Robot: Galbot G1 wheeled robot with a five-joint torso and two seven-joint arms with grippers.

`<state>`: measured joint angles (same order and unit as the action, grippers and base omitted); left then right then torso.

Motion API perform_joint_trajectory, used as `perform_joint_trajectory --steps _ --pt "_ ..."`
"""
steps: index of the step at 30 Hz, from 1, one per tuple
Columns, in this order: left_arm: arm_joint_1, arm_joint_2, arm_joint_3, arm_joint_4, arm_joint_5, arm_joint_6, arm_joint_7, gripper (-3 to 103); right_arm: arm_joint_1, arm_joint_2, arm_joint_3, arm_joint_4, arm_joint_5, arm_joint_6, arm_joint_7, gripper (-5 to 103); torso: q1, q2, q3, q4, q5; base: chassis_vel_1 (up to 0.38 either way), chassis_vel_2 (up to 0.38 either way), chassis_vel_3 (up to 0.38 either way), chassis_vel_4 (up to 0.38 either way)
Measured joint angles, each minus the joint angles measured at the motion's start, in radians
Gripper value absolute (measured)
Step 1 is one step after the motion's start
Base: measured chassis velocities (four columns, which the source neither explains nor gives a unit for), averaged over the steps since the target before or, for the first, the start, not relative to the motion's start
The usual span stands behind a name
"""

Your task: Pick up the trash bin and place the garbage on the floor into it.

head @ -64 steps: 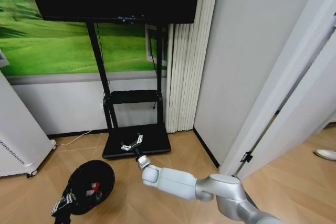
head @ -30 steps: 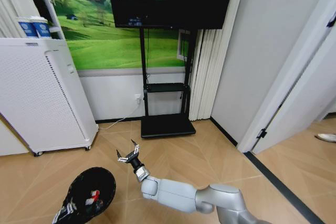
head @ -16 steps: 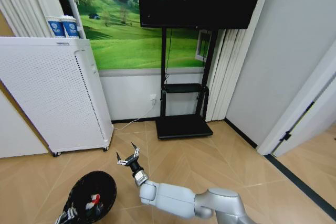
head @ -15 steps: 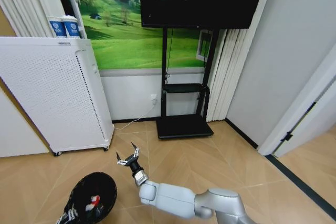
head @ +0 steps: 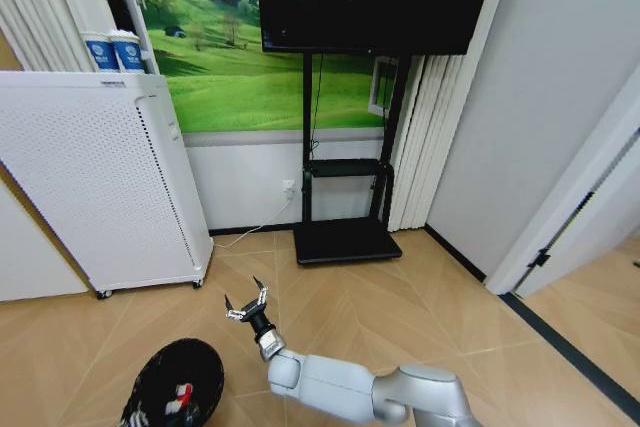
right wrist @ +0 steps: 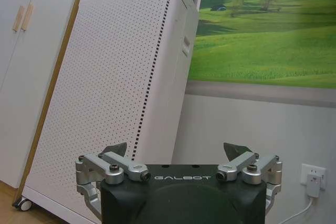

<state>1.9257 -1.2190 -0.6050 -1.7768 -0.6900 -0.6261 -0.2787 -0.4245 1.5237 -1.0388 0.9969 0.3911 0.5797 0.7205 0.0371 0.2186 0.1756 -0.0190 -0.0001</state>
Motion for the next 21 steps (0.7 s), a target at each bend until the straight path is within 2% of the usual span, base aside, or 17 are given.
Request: perform_joint_trajectory --steps 7,21 --pt "-0.011 0.034 -0.039 0.093 -0.043 -0.037 0.062 8 -0.029 -0.014 0.013 0.016 -0.016 0.006 0.003 100 0.0 0.0 0.0 -0.0005 0.0001 0.0 0.0 0.0 0.0" --pt "-0.055 0.049 -0.03 0.145 -0.068 -0.052 0.093 8 -0.044 -0.022 0.017 0.023 -0.014 0.02 0.001 100 0.0 0.0 0.0 -0.0004 0.0 0.0 0.0 0.0 0.0"
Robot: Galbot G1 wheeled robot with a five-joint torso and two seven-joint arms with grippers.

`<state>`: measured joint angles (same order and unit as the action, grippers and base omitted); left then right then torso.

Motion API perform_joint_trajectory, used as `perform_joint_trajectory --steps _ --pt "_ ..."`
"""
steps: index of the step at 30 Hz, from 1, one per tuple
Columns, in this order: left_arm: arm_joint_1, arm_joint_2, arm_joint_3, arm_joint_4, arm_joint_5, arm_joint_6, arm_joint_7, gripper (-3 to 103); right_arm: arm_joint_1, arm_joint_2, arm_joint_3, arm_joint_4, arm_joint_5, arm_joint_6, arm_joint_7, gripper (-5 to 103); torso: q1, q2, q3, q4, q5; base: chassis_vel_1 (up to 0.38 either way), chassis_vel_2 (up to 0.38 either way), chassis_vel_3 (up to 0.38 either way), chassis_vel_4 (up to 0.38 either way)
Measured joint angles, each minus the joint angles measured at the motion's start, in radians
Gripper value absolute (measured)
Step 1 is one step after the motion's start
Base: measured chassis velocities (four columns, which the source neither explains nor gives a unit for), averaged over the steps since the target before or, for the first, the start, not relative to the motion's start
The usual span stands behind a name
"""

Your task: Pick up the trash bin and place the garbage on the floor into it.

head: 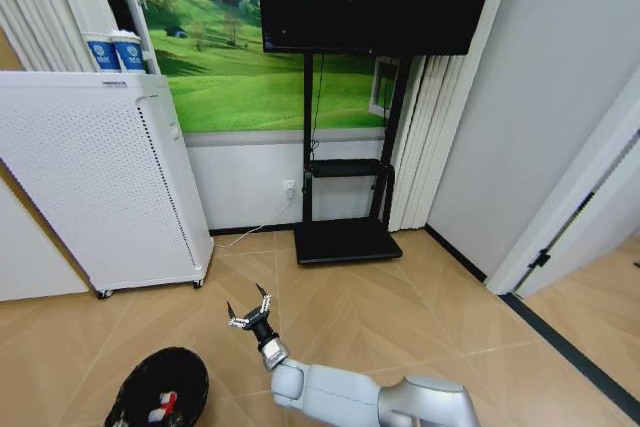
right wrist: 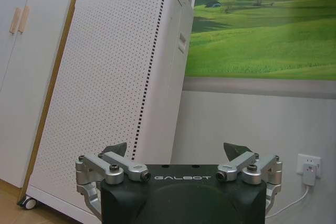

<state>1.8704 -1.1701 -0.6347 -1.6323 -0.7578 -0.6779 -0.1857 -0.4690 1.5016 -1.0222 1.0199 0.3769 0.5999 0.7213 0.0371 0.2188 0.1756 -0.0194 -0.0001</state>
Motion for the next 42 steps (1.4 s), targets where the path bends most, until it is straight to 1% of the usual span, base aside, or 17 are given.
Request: perform_joint_trajectory --steps 10,12,14,19,21,24,25,26,29,30,31,34,35,37,38,40,42 --pt "-0.013 0.006 0.003 0.04 -0.004 -0.014 0.005 8 -0.015 -0.005 0.012 -0.002 -0.002 0.006 -0.007 100 0.0 0.0 0.0 0.0002 0.0004 0.0 0.0 0.0 0.0" --pt "-0.016 0.006 0.004 0.049 -0.004 -0.019 0.009 5 -0.017 -0.007 0.013 -0.002 -0.002 0.006 -0.007 100 0.0 0.0 0.0 0.0001 0.0004 0.0 0.0 0.0 0.0" --pt "-0.026 0.004 0.008 0.071 -0.003 -0.027 0.02 11 -0.022 -0.012 0.014 -0.002 -0.002 0.007 -0.007 100 0.0 0.0 0.0 0.0 0.0003 0.0 0.0 0.0 0.0" --pt "-0.032 -0.002 0.011 0.083 -0.008 -0.03 0.028 16 -0.027 -0.018 0.017 -0.001 -0.003 0.008 -0.007 100 0.0 0.0 0.0 0.0 0.0003 0.0 0.0 0.0 0.0" --pt "-0.032 -0.004 0.011 0.089 -0.013 -0.032 0.029 27 -0.029 -0.023 0.022 -0.001 -0.004 0.008 -0.007 100 0.0 0.0 0.0 -0.0001 -0.0001 0.0 0.0 0.0 0.0" --pt "-0.029 -0.004 0.01 0.089 -0.017 -0.034 0.029 32 -0.03 -0.025 0.026 -0.003 -0.008 0.008 -0.007 100 0.0 0.0 0.0 -0.0001 0.0 0.0 0.0 0.0 0.0" --pt "-0.026 -0.004 0.008 0.089 -0.02 -0.035 0.029 38 -0.032 -0.026 0.029 -0.008 -0.012 0.008 -0.007 100 0.0 0.0 0.0 0.0 0.0 0.0 0.0 0.0 0.0" --pt "-0.022 -0.009 0.008 0.088 -0.02 -0.036 0.029 49 -0.035 -0.026 0.036 -0.013 -0.015 0.007 -0.007 100 0.0 0.0 0.0 0.0 0.0 0.0 0.0 0.0 0.0" --pt "-0.02 -0.015 0.009 0.086 -0.019 -0.036 0.029 49 -0.039 -0.028 0.041 -0.016 -0.019 0.007 -0.007 100 0.0 0.0 0.0 0.0 0.0 0.0 0.0 0.0 0.0" --pt "-0.019 -0.017 0.01 0.085 -0.017 -0.036 0.029 59 -0.04 -0.03 0.043 -0.016 -0.02 0.006 -0.007 100 0.0 0.0 0.0 0.0001 0.0 0.0 0.0 0.0 0.0" --pt "-0.019 -0.017 0.01 0.085 -0.017 -0.036 0.029 59 -0.04 -0.03 0.043 -0.016 -0.02 0.006 -0.007 100 0.0 0.0 0.0 0.0001 0.0 0.0 0.0 0.0 0.0" --pt "-0.016 -0.023 0.012 0.083 -0.01 -0.039 0.029 76 -0.046 -0.041 0.051 -0.016 -0.026 0.005 -0.007 100 0.0 0.0 0.0 0.0 0.0 0.0 0.0 0.0 0.0" --pt "-0.016 -0.023 0.012 0.083 -0.01 -0.039 0.029 76 -0.046 -0.041 0.051 -0.016 -0.026 0.005 -0.007 100 0.0 0.0 0.0 0.0 0.0 0.0 0.0 0.0 0.0" --pt "-0.012 -0.026 0.012 0.083 -0.008 -0.042 0.03 86 -0.052 -0.051 0.062 -0.012 -0.033 0.005 -0.006 100 0.0 0.0 0.0 0.0001 0.0001 0.0 0.0 0.0 0.0" --pt "-0.012 -0.026 0.012 0.083 -0.008 -0.042 0.03 86 -0.052 -0.051 0.062 -0.012 -0.033 0.005 -0.006 100 0.0 0.0 0.0 0.0001 0.0001 0.0 0.0 0.0 0.0" --pt "-0.011 -0.03 0.012 0.085 -0.005 -0.044 0.032 97 -0.059 -0.061 0.075 -0.006 -0.046 0.005 -0.006 100 0.0 0.0 0.0 0.0 0.0001 0.0 0.0 0.0 0.0" --pt "-0.011 -0.032 0.013 0.085 -0.004 -0.044 0.033 99 -0.061 -0.065 0.08 -0.003 -0.05 0.005 -0.006 100 0.0 0.0 0.0 0.0 0.0001 0.0 0.0 0.0 0.0"
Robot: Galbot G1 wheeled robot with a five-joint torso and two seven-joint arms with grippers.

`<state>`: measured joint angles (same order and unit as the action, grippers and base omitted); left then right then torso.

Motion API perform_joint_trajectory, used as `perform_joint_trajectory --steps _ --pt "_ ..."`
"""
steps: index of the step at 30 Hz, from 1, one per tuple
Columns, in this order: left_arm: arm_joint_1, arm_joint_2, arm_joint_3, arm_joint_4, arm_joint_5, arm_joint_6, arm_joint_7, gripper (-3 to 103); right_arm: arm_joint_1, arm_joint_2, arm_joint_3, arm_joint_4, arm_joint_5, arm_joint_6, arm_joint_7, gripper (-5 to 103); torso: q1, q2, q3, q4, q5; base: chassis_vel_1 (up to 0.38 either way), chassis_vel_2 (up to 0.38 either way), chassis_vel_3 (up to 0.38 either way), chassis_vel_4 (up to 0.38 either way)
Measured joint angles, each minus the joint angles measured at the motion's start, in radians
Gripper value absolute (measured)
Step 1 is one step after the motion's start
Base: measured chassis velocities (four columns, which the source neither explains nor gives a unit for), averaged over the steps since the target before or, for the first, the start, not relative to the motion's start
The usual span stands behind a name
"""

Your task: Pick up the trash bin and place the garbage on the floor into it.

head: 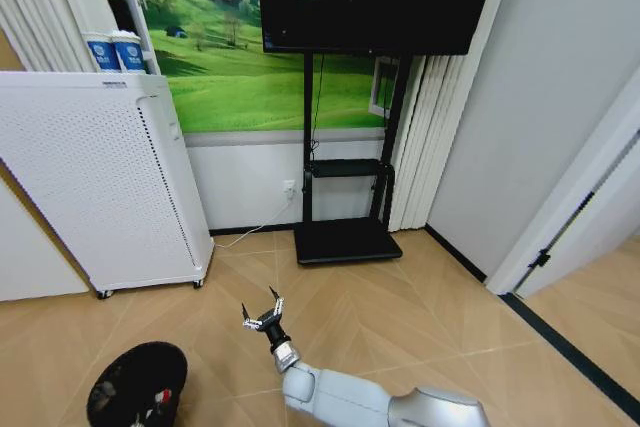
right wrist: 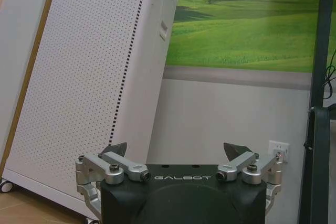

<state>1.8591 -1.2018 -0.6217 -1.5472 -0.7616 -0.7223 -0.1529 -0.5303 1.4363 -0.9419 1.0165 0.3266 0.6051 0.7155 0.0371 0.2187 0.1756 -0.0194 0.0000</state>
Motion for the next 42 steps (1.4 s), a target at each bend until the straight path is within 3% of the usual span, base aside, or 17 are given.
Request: perform_joint_trajectory --steps 18,21,23,26,28,36,38,42 --pt "0.002 -0.039 0.012 0.001 0.046 -0.003 0.009 100 -0.025 -0.063 0.057 0.072 -0.024 0.009 0.002 100 0.0 0.0 0.0 -0.0001 0.0001 0.0 0.0 0.0 0.0" --pt "0.031 -0.047 0.009 -0.038 0.073 -0.003 0.016 100 -0.028 -0.071 0.06 0.087 -0.022 0.008 0.002 100 0.0 0.0 0.0 0.0001 0.0 0.0 0.0 0.0 0.0" --pt "0.068 -0.049 -0.013 -0.111 0.122 0.014 -0.028 100 -0.022 -0.077 0.064 0.097 -0.015 0.003 0.007 100 0.0 0.0 0.0 0.0001 0.0 0.0 0.0 0.0 0.0" --pt "0.102 -0.028 -0.032 -0.18 0.129 0.045 -0.04 100 -0.011 -0.081 0.069 0.104 -0.002 -0.009 0.016 100 0.0 0.0 0.0 0.0001 -0.0002 0.0 0.0 0.0 0.0" --pt "0.135 0.007 -0.072 -0.273 0.135 0.093 -0.061 100 0.017 -0.089 0.07 0.113 0.038 -0.051 0.04 100 0.0 0.0 0.0 0.0 0.0005 0.0 0.0 0.0 0.0" --pt "0.155 0.072 -0.165 -0.4 0.169 0.138 -0.156 100 0.116 -0.114 0.04 0.155 0.173 -0.142 0.075 100 0.0 0.0 0.0 -0.0003 -0.0002 0.0 0.0 0.0 0.0" --pt "0.177 0.105 -0.229 -0.458 0.14 0.176 -0.188 100 0.178 -0.102 0.021 0.168 0.264 -0.197 0.102 100 0.0 0.0 0.0 0.0002 -0.0002 0.0 0.0 0.0 0.0" --pt "0.184 0.144 -0.312 -0.494 0.081 0.217 -0.226 100 0.224 -0.073 0.022 0.14 0.346 -0.256 0.121 100 0.0 0.0 0.0 0.0001 -0.0002 0.0 0.0 0.0 0.0"
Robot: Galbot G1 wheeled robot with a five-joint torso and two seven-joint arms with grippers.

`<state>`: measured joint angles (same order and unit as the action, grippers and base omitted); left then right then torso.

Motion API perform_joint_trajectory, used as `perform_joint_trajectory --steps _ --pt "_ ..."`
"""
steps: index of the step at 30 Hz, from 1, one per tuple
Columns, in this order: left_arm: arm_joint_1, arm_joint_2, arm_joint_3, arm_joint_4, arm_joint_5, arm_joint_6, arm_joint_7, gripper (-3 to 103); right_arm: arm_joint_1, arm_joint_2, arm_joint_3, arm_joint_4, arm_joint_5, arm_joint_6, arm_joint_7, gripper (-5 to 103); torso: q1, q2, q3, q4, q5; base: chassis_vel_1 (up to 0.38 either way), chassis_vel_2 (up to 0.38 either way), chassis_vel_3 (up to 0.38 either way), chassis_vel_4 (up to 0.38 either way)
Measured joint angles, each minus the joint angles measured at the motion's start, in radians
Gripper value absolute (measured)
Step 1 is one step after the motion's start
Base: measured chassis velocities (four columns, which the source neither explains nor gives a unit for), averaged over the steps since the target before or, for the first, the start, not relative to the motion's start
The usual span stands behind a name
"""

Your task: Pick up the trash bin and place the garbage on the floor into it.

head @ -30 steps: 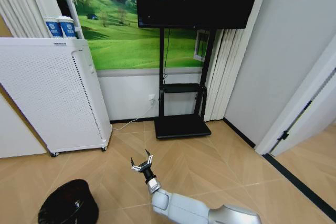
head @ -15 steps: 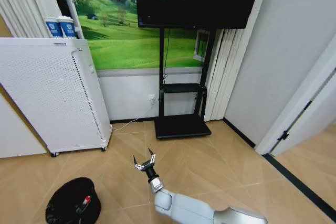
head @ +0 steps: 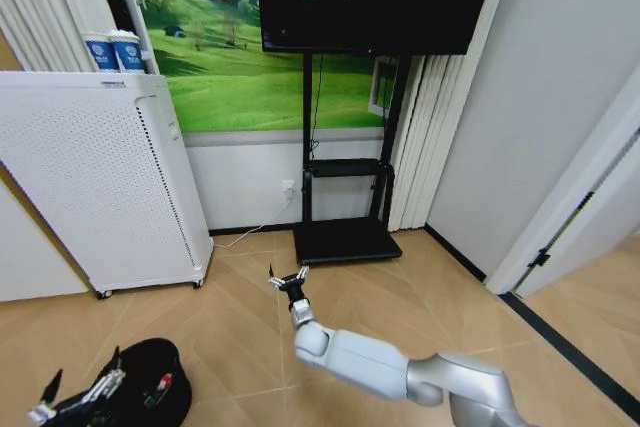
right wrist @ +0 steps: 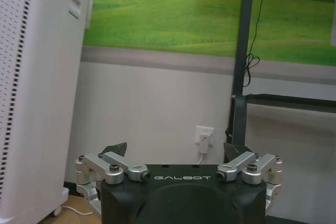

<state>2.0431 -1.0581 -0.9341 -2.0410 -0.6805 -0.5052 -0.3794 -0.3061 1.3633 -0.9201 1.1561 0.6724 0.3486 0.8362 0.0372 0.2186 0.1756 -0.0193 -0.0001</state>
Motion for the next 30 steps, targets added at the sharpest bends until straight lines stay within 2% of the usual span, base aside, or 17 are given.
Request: perform_joint_trajectory --steps 2,6,8,9,10,11,12,13,14,15,16,19,22,30 --pt "0.002 0.032 -0.061 -0.012 -0.049 0.029 -0.01 100 0.032 0.019 0.004 -0.018 0.041 -0.037 0.007 100 0.0 0.0 0.0 -0.0001 -0.0001 0.0 0.0 0.0 0.0" --pt "0.004 0.065 -0.116 -0.023 -0.102 0.053 -0.006 100 0.057 0.037 0.005 -0.031 0.069 -0.053 0.005 100 0.0 0.0 0.0 0.0 -0.0002 0.0 0.0 0.0 0.0" --pt "0.004 0.115 -0.168 -0.033 -0.157 0.075 0.025 100 0.093 0.047 -0.003 -0.041 0.112 -0.061 -0.029 100 0.0 0.0 0.0 0.0005 0.0002 0.0 0.0 0.0 0.0" --pt "0.004 0.115 -0.168 -0.033 -0.157 0.075 0.025 100 0.093 0.047 -0.003 -0.041 0.112 -0.061 -0.029 100 0.0 0.0 0.0 0.0005 0.0002 0.0 0.0 0.0 0.0" --pt "-0.012 0.158 -0.191 -0.033 -0.177 0.083 0.037 100 0.117 0.046 -0.012 -0.051 0.138 -0.058 -0.072 100 0.0 0.0 0.0 0.0004 -0.0002 0.0 0.0 0.0 0.0" --pt "-0.025 0.186 -0.199 -0.03 -0.183 0.085 0.043 100 0.131 0.043 -0.019 -0.056 0.151 -0.053 -0.101 100 0.0 0.0 0.0 -0.0001 -0.0002 0.0 0.0 0.0 0.0" --pt "-0.025 0.186 -0.199 -0.03 -0.183 0.085 0.043 100 0.131 0.043 -0.019 -0.056 0.151 -0.053 -0.101 100 0.0 0.0 0.0 -0.0001 -0.0002 0.0 0.0 0.0 0.0" --pt "-0.047 0.236 -0.209 -0.026 -0.194 0.091 0.053 100 0.157 0.03 -0.034 -0.067 0.162 -0.028 -0.153 100 0.0 0.0 0.0 -0.0001 -0.0001 0.0 0.0 0.0 0.0" --pt "-0.047 0.236 -0.209 -0.026 -0.194 0.091 0.053 100 0.157 0.03 -0.034 -0.067 0.162 -0.028 -0.153 100 0.0 0.0 0.0 -0.0001 -0.0001 0.0 0.0 0.0 0.0" --pt "-0.067 0.281 -0.211 -0.02 -0.201 0.099 0.052 100 0.176 0.019 -0.044 -0.069 0.172 -0.021 -0.177 100 0.0 0.0 0.0 -0.0005 -0.0002 0.0 0.0 0.0 0.0" --pt "-0.067 0.281 -0.211 -0.02 -0.201 0.099 0.052 100 0.176 0.019 -0.044 -0.069 0.172 -0.021 -0.177 100 0.0 0.0 0.0 -0.0005 -0.0002 0.0 0.0 0.0 0.0" --pt "-0.111 0.356 -0.199 0.0 -0.25 0.126 0.036 100 0.195 0.006 -0.046 -0.064 0.2 -0.032 -0.17 100 0.0 0.0 0.0 -0.0004 -0.0001 0.0 0.0 0.0 0.0" --pt "-0.126 0.376 -0.196 0.009 -0.274 0.148 0.032 100 0.198 0.003 -0.033 -0.06 0.21 -0.038 -0.15 100 0.0 0.0 0.0 -0.0001 0.0001 0.0 0.0 0.0 0.0" --pt "-0.127 0.374 -0.177 0.009 -0.279 0.154 0.034 100 0.213 -0.014 -0.028 -0.035 0.225 -0.04 -0.131 100 0.0 0.0 0.0 0.0 0.0 0.0 0.0 0.0 0.0"
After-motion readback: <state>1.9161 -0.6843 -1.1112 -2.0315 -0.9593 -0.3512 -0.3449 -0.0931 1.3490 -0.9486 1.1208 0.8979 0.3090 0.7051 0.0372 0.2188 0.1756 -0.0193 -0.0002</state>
